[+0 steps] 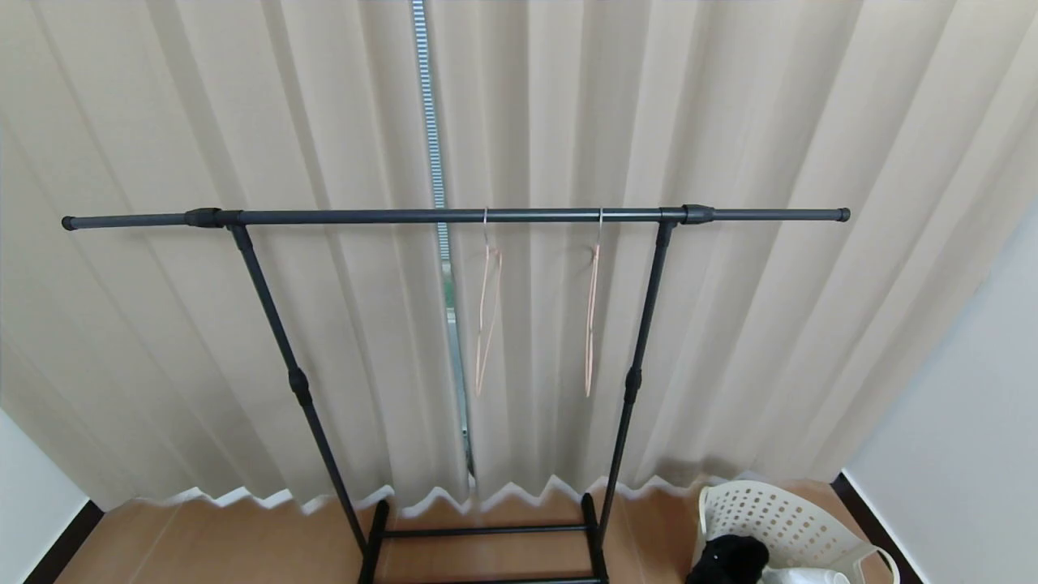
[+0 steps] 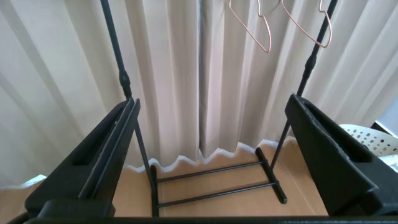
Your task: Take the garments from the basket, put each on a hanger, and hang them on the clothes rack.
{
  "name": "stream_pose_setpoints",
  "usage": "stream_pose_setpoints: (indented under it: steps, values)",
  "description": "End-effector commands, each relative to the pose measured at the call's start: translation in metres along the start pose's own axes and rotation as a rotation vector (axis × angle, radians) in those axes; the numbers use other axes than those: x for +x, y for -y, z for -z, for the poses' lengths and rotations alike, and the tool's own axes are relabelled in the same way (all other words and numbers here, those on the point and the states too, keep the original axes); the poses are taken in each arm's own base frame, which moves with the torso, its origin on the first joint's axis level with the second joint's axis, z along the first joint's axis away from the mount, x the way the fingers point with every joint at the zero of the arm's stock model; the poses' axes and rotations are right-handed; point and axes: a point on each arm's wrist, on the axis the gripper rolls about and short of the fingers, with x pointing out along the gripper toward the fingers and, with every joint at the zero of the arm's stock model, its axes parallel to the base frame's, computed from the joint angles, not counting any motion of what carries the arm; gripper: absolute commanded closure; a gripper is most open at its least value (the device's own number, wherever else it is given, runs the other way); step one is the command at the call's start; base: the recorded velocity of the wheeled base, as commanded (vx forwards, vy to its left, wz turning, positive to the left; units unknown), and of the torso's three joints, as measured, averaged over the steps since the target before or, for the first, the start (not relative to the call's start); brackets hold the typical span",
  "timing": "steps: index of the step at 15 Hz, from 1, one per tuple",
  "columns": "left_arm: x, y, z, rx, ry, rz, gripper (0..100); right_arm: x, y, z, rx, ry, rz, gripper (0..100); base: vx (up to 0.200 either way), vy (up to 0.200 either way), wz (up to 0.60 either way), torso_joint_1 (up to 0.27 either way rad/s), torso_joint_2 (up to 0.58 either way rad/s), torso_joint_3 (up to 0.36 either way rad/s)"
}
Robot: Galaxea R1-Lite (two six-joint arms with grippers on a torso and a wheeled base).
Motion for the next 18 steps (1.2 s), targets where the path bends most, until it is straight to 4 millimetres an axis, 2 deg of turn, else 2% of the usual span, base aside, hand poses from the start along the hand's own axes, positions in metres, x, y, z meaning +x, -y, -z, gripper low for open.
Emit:
stream_pose_setpoints:
  steps: [1, 18]
  values:
    - [0.0001, 0.0, -0.0001, 0.0, -0.001, 0.001, 0, 0.0001, 0.0001, 0.0, 0.001, -0.001, 0.006, 0, 0.0, 0.0, 0.0, 0.0, 0.0, 0.0]
    - [0.0001, 0.0, -0.0001, 0.006, -0.001, 0.002, 0, 0.0001, -0.0001, 0.0001, -0.013, -0.003, -0.005, 0, 0.0, 0.0, 0.0, 0.0, 0.0, 0.0]
